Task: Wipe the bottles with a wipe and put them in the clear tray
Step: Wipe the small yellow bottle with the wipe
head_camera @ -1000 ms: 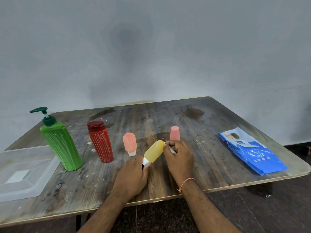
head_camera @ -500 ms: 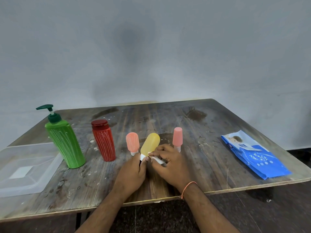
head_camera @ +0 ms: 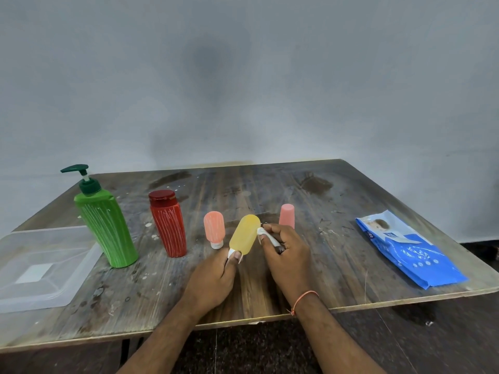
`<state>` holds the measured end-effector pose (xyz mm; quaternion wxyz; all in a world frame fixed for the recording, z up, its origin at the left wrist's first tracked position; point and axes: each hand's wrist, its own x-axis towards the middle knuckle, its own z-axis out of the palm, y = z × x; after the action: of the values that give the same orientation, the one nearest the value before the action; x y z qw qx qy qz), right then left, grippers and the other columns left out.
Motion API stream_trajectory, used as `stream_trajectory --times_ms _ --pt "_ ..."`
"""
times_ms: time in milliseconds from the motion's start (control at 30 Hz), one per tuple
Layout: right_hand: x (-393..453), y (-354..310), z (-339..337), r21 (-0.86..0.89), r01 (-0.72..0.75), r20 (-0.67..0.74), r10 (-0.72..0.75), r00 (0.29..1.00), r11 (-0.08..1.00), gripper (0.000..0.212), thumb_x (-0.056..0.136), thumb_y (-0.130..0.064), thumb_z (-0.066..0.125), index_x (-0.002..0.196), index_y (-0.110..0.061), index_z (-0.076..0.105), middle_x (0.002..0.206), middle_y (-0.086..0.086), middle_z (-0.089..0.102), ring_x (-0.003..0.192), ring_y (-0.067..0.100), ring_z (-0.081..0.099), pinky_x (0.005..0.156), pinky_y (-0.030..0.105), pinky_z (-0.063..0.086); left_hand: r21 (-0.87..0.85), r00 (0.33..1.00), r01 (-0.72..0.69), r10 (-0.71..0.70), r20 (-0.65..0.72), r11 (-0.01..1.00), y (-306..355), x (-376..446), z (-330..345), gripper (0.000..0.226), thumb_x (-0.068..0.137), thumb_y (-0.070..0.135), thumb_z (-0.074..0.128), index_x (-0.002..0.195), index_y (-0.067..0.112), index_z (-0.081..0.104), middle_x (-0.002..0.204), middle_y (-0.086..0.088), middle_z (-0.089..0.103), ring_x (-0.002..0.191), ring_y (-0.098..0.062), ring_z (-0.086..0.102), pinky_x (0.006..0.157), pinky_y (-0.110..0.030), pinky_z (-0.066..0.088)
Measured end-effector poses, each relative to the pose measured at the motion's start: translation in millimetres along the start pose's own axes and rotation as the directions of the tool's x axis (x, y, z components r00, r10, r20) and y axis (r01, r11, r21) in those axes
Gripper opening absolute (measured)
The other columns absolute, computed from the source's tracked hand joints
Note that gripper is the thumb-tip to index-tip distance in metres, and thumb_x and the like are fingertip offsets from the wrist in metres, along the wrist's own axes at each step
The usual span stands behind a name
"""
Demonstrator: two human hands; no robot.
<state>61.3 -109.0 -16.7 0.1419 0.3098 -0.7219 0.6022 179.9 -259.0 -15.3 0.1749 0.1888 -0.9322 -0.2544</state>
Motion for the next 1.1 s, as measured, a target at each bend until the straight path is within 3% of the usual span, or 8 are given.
stream_trajectory --times_ms 133,433,600,833,1100 --pt "-0.2 -0.4 -0.2 -0.025 0.033 0.031 -0.033 0.999 0.999 0.016 0.101 -0.03 0.076 0.116 -0.031 0.077 0.114 -0.023 0.071 0.111 0.006 0.07 0.091 0.028 0.061 0.027 1.0 0.011 -0.011 0.002 1.0 2.6 -0.9 -0.6 0.036 0.11 0.051 0.027 0.096 0.032 0.053 0.081 0.012 0.06 0.077 -0.008 0.061 0.066 -0.02 0.042" --pt "-2.1 -5.1 -1.8 -0.029 0.078 0.232 -0.069 0.97 0.997 0.01 0.095 -0.032 0.081 0.104 -0.032 0.081 0.105 -0.022 0.074 0.101 0.006 0.072 0.084 0.025 0.06 -0.111 0.998 0.057 -0.059 -0.016 0.992 4.2 -0.9 -3.3 0.041 0.11 0.05 0.028 0.088 0.031 0.056 0.077 0.007 0.061 0.075 -0.01 0.06 0.063 -0.021 0.038" --pt "-4.5 -6.8 0.4 -0.02 0.212 0.322 -0.194 0.927 0.977 0.009 0.093 -0.025 0.083 0.101 -0.021 0.083 0.099 -0.017 0.075 0.095 0.004 0.072 0.082 0.024 0.06 -0.15 0.998 0.059 -0.063 -0.021 0.987 3.9 0.1 -3.4 0.043 0.11 0.049 0.029 0.084 0.028 0.056 0.074 0.005 0.06 0.071 -0.01 0.057 0.062 -0.024 0.04" --pt "-3.6 -7.6 -1.9 -0.026 0.124 0.22 -0.115 0.969 0.992 0.008 0.093 -0.023 0.083 0.1 -0.023 0.083 0.099 -0.02 0.074 0.098 0.004 0.071 0.083 0.016 0.056 -0.145 0.997 0.072 -0.074 -0.01 0.987 6.0 -0.6 -4.2 0.043 0.11 0.05 0.027 0.086 0.03 0.056 0.077 0.006 0.061 0.075 -0.01 0.06 0.064 -0.023 0.039" --pt "-0.9 -7.2 -2.5 0.103 -0.07 0.076 0.062 0.995 0.992 0.008 0.094 -0.025 0.083 0.1 -0.03 0.082 0.1 -0.02 0.076 0.101 0.006 0.072 0.082 0.022 0.061 -0.075 0.998 0.037 -0.033 0.05 0.997 3.8 -3.0 -5.5 0.044 0.107 0.056 0.023 0.095 0.031 0.057 0.087 0.006 0.065 0.083 -0.01 0.064 0.074 -0.028 0.051"
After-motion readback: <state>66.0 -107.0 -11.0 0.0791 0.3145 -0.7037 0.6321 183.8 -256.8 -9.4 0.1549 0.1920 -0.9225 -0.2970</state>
